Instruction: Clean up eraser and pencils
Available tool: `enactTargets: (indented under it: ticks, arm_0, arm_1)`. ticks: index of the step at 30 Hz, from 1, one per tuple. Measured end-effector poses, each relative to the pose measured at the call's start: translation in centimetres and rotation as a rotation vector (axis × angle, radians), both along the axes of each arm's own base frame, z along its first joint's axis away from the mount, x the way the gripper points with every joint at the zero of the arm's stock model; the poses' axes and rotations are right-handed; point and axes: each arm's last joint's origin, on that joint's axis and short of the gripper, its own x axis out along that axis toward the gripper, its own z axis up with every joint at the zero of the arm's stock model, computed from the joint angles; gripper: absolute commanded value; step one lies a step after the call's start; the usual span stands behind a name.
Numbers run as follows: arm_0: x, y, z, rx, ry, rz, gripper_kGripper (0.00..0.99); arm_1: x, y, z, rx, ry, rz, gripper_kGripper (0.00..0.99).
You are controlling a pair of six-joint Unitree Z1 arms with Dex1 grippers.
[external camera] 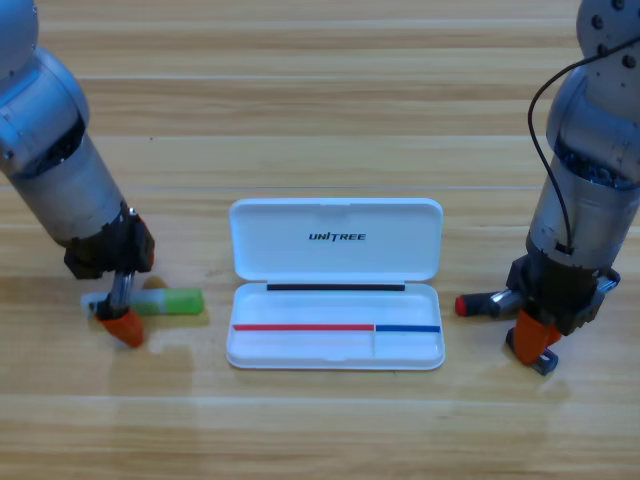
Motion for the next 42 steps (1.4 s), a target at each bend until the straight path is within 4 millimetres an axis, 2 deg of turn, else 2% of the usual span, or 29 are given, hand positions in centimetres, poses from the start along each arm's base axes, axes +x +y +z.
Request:
enactTargets:
  ticks: [4,7,9,12,17,20,23,26,30,33,42]
  arm_0:
    - [0.3,0.1,-0.1,-0.011,-0.003,0.002,0.764]
    - [0.5,0.3,-0.2,-0.017,0.001,0.004,0.583]
    - [0.8,0.3,-0.3,-0.017,0.000,0.002,0.399]
    - [1.1,0.2,-0.4,-0.016,-0.003,-0.017,0.000]
    - [2.0,-0.1,-0.5,-0.021,-0.002,-0.038,0.000]
    - [2.3,-0.2,-0.3,-0.019,0.002,-0.035,0.000]
    - [2.6,-0.2,-0.1,0.000,0.039,-0.038,0.000]
    - [2.5,0.0,0.1,0.019,0.079,-0.042,0.000]
    - [2.0,0.4,0.3,0.026,0.113,-0.037,0.000]
    - [1.5,0.7,0.9,0.017,0.141,-0.036,0.000]
    - [-0.4,1.4,6.3,-0.037,0.105,-0.033,0.000]
  arm_1:
    - [0.0,0.0,0.0,0.006,0.001,0.065,0.000]
    - [-0.1,0.0,0.1,0.009,-0.001,0.127,0.000]
    - [-0.3,0.0,0.2,0.009,0.001,0.210,0.000]
    - [-1.4,-0.2,1.5,0.008,0.004,0.403,0.000]
    - [-3.1,0.1,6.7,0.084,-0.136,0.650,0.000]
    - [-2.8,1.5,9.1,0.120,-0.228,0.779,0.000]
    - [-2.4,2.7,10.4,0.138,-0.288,0.849,0.000]
    - [-1.9,4.0,9.8,0.134,-0.291,0.918,0.000]
    - [-1.3,5.6,7.6,0.117,-0.249,0.965,0.000]
    - [-1.2,6.5,6.7,0.112,-0.236,0.986,0.000]
    - [-1.4,7.8,4.6,0.096,-0.188,1.019,0.000]
